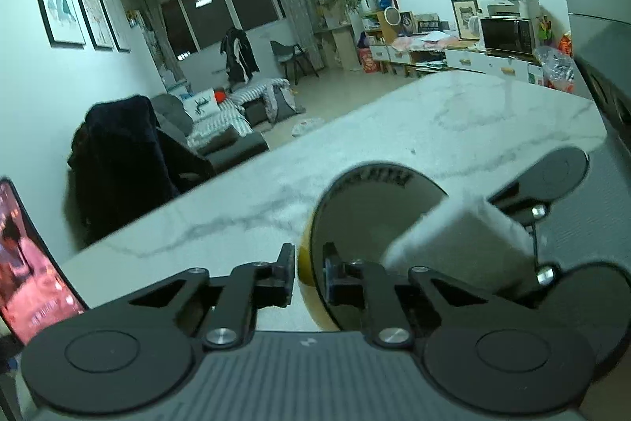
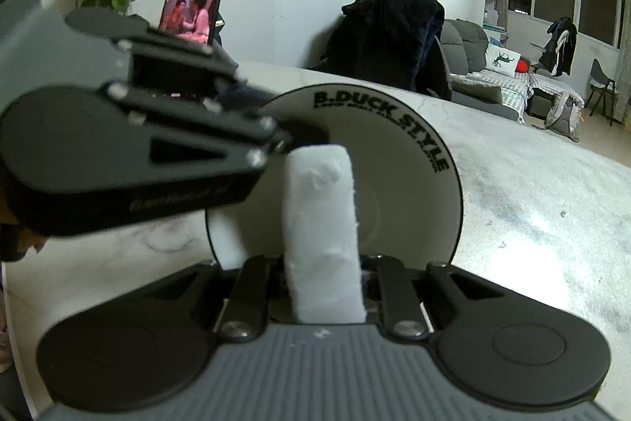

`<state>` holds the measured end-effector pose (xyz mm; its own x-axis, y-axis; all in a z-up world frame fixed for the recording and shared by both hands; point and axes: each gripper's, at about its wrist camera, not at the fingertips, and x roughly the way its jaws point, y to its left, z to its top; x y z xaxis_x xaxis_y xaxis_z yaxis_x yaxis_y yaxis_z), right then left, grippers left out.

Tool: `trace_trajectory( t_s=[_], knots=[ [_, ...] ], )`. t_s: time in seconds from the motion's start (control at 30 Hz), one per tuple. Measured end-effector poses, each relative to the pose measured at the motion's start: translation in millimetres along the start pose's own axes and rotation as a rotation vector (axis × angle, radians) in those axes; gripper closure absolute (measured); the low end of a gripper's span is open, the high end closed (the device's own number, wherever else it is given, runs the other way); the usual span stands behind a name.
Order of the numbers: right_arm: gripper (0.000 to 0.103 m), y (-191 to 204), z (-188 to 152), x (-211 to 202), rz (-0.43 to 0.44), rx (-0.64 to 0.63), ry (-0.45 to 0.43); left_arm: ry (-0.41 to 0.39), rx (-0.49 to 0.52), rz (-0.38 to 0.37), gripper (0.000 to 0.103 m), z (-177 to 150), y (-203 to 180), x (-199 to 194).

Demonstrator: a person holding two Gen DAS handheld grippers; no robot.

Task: Clean bowl
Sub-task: 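Rotate the yellow bowl with the left tool while the right tool lifts the sponge out, then scrub the bowl's inner wall with the right tool's sponge while the left tool holds it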

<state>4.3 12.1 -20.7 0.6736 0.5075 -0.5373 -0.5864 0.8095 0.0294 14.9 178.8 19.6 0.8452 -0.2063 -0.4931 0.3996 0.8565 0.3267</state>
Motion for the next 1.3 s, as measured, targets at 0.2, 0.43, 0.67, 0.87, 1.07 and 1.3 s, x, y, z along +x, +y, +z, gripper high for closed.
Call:
trace_trajectory(
  t_s=[0.2, 0.43, 0.67, 0.87, 1.07, 1.3],
  knots=[
    [0.086, 7.8, 6.2, 3.1, 0.001, -0.034, -0.006, 0.022, -0.016, 0.02, 0.086, -15.7, 4.5, -5.0],
    [0.087, 17.3, 7.8, -3.0, -0.001, -0.049, -0.038, 0.047, -0.073, 0.026, 0.082, -35.3, 13.1, -10.3],
    [0.087, 29.3, 16.8, -3.0, -0.01, -0.071, -0.073, 0.055, -0.132, 0.021, 0.075, -50.9, 20.1, -14.2],
    [0.087, 36.5, 15.9, -2.2, -0.016, -0.077, -0.095, 0.035, -0.182, 0.012, 0.071, -58.9, 22.2, -20.8],
    [0.087, 37.7, 11.4, -6.4, 0.002, -0.017, -0.113, 0.057, -0.228, -0.016, 0.067, -60.8, 20.7, -27.6],
    [0.086, 25.3, 8.3, -3.2, 0.035, 0.121, -0.105, 0.053, -0.274, -0.021, 0.067, -61.1, 14.6, -34.0]
  ],
)
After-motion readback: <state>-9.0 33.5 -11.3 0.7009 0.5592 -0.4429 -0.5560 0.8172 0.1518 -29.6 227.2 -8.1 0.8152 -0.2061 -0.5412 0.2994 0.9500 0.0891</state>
